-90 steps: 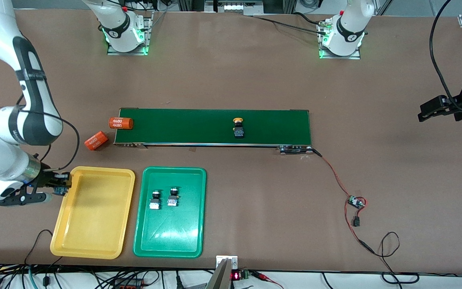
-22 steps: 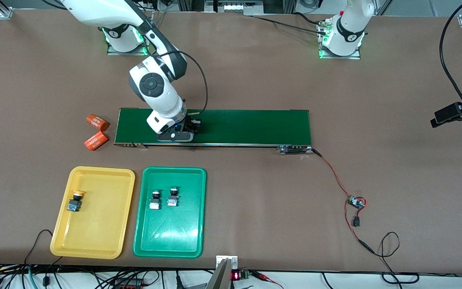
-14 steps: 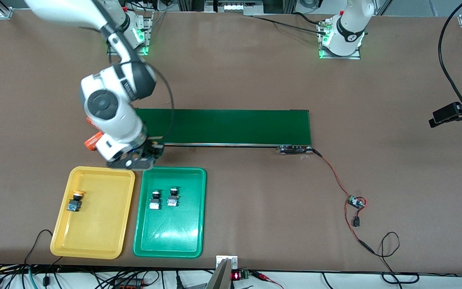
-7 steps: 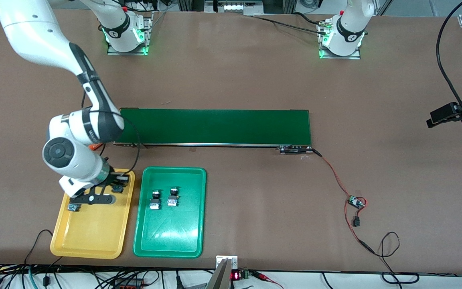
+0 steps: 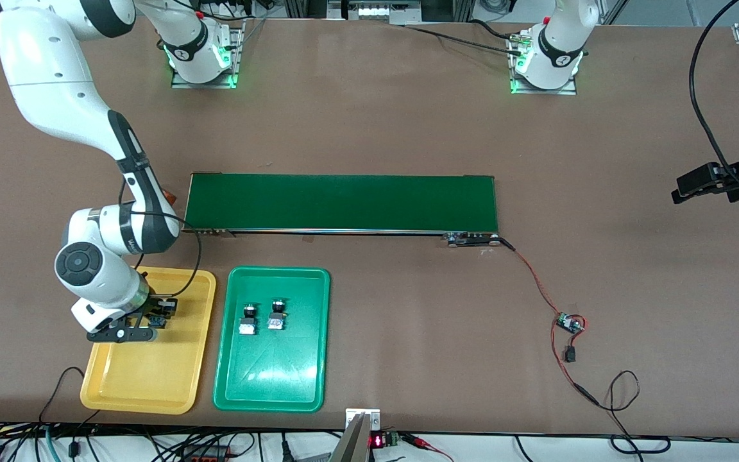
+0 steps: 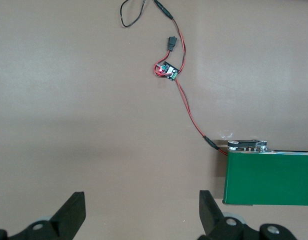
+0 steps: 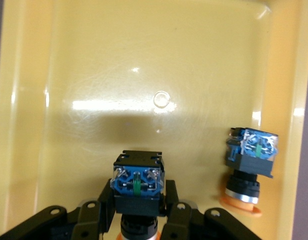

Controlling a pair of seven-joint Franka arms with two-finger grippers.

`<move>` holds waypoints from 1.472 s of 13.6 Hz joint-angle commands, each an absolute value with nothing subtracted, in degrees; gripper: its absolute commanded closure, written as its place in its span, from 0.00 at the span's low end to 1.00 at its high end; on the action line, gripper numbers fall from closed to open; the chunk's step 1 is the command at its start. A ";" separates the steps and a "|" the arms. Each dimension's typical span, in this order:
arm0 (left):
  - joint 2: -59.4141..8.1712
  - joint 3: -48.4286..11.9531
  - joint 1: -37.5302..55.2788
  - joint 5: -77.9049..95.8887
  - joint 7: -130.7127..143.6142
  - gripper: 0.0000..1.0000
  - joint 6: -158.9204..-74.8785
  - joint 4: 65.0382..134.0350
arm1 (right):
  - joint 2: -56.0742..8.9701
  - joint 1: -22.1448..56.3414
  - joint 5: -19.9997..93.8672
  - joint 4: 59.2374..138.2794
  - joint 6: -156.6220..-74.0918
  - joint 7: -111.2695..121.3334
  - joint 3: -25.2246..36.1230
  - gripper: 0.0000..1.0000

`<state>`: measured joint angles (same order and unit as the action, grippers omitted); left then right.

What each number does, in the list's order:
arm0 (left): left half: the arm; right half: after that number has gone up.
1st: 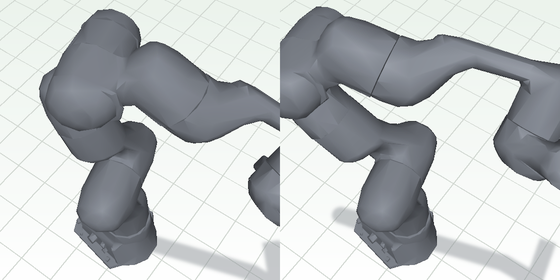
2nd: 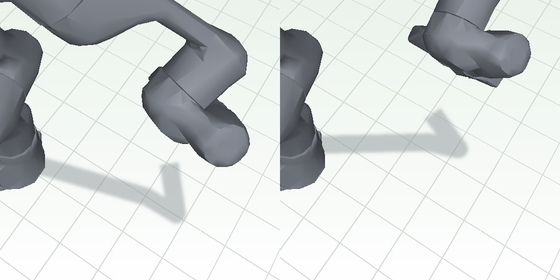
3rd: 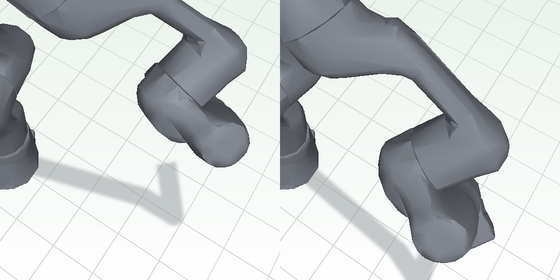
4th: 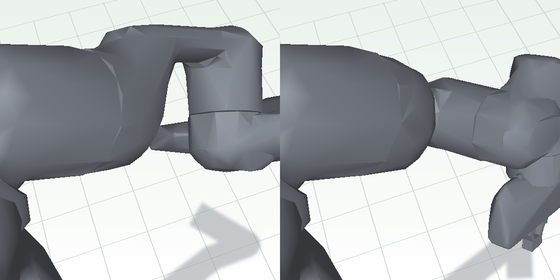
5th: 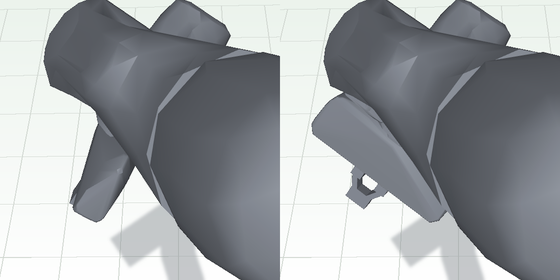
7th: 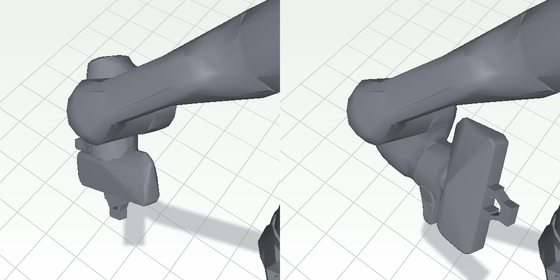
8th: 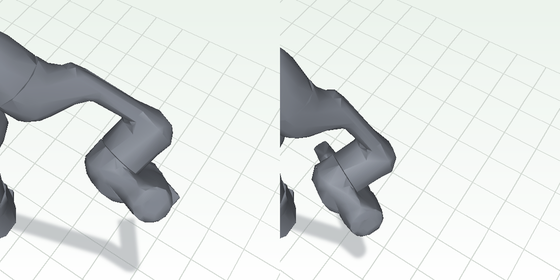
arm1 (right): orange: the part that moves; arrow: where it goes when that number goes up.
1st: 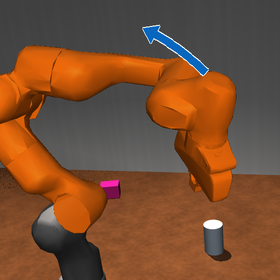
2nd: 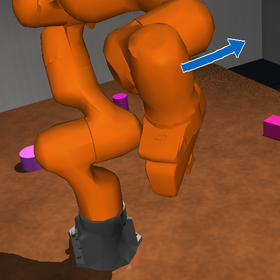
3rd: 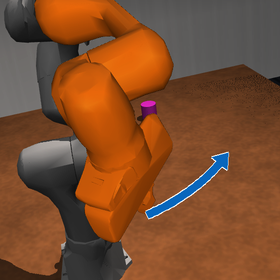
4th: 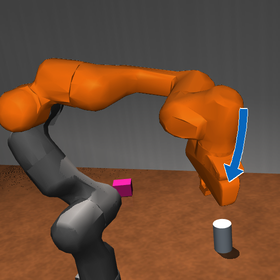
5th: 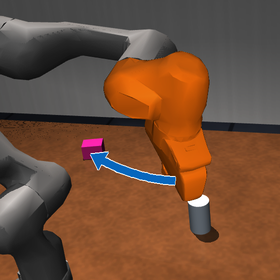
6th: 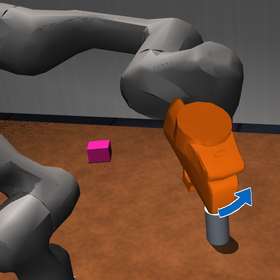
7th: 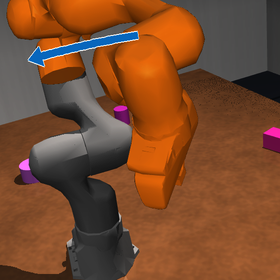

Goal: Sort buttons by color to trays
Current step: 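Lower the button into the yellow tray and open the right gripper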

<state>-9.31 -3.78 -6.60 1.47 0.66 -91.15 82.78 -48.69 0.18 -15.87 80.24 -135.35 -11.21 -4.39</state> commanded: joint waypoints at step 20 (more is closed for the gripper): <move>-8.53 -3.69 -6.68 1.85 -0.44 0.00 -91.58 83.32 | -30.17 0.18 -2.83 78.93 -107.95 -12.22 -8.26 0.00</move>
